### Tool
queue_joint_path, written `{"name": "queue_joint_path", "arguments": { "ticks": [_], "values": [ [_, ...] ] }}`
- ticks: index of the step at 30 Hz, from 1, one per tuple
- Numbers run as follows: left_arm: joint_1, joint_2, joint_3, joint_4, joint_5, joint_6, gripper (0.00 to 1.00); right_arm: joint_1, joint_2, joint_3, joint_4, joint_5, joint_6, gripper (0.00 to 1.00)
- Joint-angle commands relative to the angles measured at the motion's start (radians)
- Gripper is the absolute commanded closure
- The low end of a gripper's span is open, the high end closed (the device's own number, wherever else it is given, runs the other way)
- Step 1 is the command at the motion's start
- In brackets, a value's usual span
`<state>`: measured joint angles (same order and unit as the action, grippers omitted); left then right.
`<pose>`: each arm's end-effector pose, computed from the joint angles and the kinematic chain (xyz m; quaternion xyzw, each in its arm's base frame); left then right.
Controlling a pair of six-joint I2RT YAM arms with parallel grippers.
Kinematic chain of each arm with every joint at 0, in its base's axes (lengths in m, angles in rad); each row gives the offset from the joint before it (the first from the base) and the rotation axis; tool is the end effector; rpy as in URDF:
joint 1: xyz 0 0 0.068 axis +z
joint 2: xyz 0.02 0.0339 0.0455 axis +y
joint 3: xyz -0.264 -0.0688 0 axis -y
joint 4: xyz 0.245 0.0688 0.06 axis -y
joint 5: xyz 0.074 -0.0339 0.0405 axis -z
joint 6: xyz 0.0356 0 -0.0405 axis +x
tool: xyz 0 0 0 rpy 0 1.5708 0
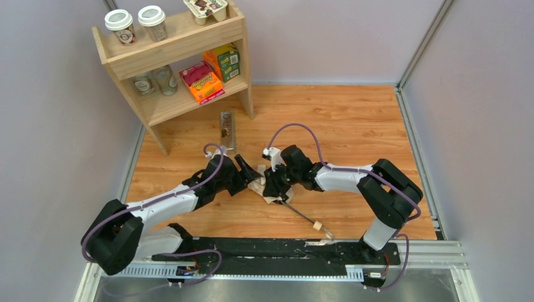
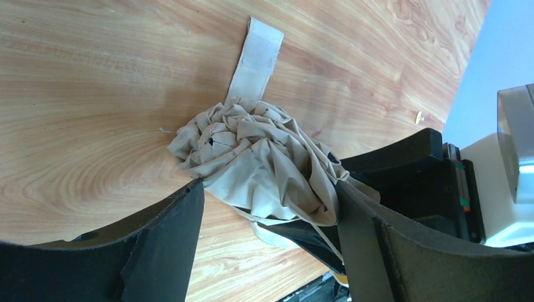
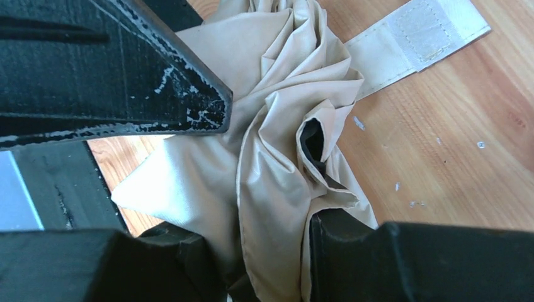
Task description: Put away the umbrella
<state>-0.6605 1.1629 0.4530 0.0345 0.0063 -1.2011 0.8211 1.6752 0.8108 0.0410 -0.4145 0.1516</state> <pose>0.1781 -0.1387 0.1731 -0.2394 0.8691 -0.3489 0.2562 0.2107 0.2474 0.1505 -0.3703 0.8358 0.3363 0.2263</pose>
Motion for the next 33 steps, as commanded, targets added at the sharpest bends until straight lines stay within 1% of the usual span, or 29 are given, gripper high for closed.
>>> {"name": "queue_joint_path", "arguments": {
  "ticks": [1,3,7,8,10,14,16,17,18,19,21,23,25,26,27,29,32,33],
  "values": [
    [0.001,0.067,0.021,0.030,0.035,-0.012,0.19,-0.022,0.055,-0.018,-0.009,-0.121,0.045,1.00],
    [-0.001,0.134,0.036,-0.001,0.052,-0.057,0.19,-0.033,0.060,-0.018,0.010,-0.145,0.061,1.00],
    [-0.005,0.262,0.049,0.013,0.130,-0.179,0.18,-0.040,0.072,0.008,-0.015,-0.138,0.062,1.00],
    [-0.008,0.280,0.055,-0.019,0.136,-0.217,0.18,-0.040,0.070,0.014,-0.019,-0.141,0.060,1.00],
    [-0.021,0.322,0.085,-0.114,0.114,-0.244,0.18,-0.040,0.061,0.019,-0.016,-0.158,0.059,1.00],
    [-0.021,0.435,0.134,-0.191,0.075,-0.242,0.18,-0.040,0.044,0.031,-0.036,-0.176,0.034,1.00],
    [-0.021,0.486,0.145,-0.200,0.080,-0.217,0.33,-0.043,0.047,0.044,-0.068,-0.193,0.022,1.00],
    [-0.021,0.500,0.148,-0.208,0.075,-0.195,0.53,-0.043,0.049,0.050,-0.078,-0.204,0.019,1.00],
    [-0.021,0.521,0.150,-0.206,0.075,-0.190,0.65,-0.043,0.049,0.053,-0.081,-0.210,0.016,1.00],
    [-0.021,0.529,0.142,-0.176,0.075,-0.181,0.79,-0.043,0.046,0.053,-0.084,-0.217,0.016,1.00],
    [-0.021,0.528,0.119,-0.142,0.072,-0.170,0.87,-0.043,0.038,0.056,-0.090,-0.210,0.016,1.00],
    [-0.021,0.518,0.118,-0.140,0.073,-0.166,0.94,-0.043,0.032,0.076,-0.133,-0.193,0.014,1.00],
    [-0.021,0.511,0.119,-0.146,0.075,-0.164,1.00,-0.042,0.014,0.096,-0.182,-0.121,0.029,0.85],
    [-0.021,0.508,0.121,-0.147,0.081,-0.166,1.00,-0.042,-0.003,0.105,-0.203,-0.104,0.034,0.79],
    [-0.021,0.506,0.121,-0.145,0.086,-0.170,1.00,-0.037,-0.021,0.113,-0.225,-0.069,0.040,0.67],
    [-0.021,0.494,0.119,-0.157,0.104,-0.192,1.00,-0.017,-0.058,0.114,-0.265,-0.005,0.040,0.52],
    [-0.019,0.480,0.119,-0.191,0.133,-0.236,1.00,0.054,-0.104,0.107,-0.303,0.175,0.023,0.31],
    [-0.019,0.474,0.125,-0.212,0.147,-0.247,1.00,0.084,-0.109,0.105,-0.311,0.250,0.017,0.27]
  ]
}}
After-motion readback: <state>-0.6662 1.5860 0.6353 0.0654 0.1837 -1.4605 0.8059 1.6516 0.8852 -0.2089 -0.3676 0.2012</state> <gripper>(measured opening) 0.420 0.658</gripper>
